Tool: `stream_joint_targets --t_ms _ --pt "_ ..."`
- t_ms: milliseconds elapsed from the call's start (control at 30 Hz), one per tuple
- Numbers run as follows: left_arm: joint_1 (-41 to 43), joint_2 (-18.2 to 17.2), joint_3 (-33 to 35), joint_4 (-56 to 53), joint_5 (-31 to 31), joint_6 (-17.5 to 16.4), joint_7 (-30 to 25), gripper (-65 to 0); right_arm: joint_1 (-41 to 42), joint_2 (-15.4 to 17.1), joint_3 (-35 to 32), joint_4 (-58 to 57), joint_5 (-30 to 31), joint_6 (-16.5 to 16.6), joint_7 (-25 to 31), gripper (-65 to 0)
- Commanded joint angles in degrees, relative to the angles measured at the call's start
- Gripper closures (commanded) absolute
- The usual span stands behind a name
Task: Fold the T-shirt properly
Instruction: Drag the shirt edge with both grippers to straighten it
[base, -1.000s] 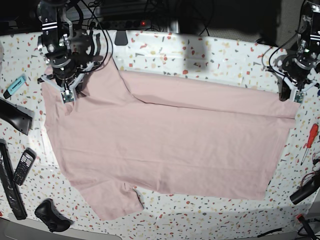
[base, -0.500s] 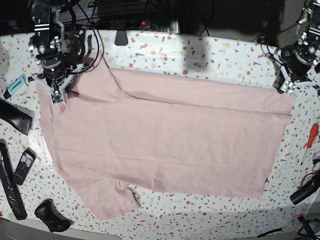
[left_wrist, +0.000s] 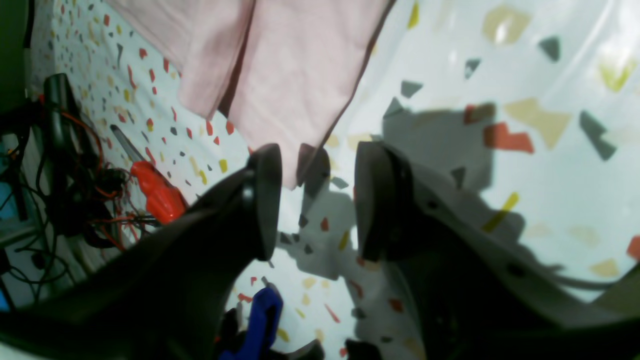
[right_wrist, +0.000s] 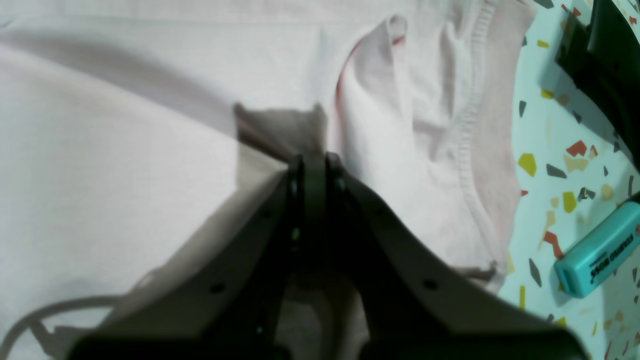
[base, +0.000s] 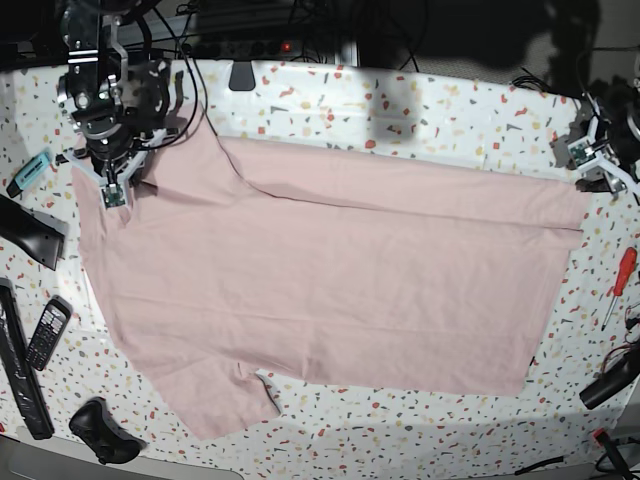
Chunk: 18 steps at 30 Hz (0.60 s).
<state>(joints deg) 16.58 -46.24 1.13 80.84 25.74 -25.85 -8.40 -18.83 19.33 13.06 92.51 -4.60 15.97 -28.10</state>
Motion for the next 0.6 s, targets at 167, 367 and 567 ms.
stream_joint_targets --t_ms 167,367,567 --pt "-4.3 -1.3 0.7 -5.2 -0.2 1.0 -3.1 -23.2 0.6 0.7 0.2 0.2 -0.6 0.2 -1.6 0.0" --pt "-8.7 -1.3 8.4 -8.7 -0.2 1.9 -1.9 -23.2 0.6 0.7 0.2 0.2 -0.6 0.2 -2.0 0.0" --pt "-13.4 -1.3 14.3 -11.1 -0.2 7.0 1.4 -22.6 0.6 0.7 0.2 0.2 -0.6 0.2 -3.2 0.0"
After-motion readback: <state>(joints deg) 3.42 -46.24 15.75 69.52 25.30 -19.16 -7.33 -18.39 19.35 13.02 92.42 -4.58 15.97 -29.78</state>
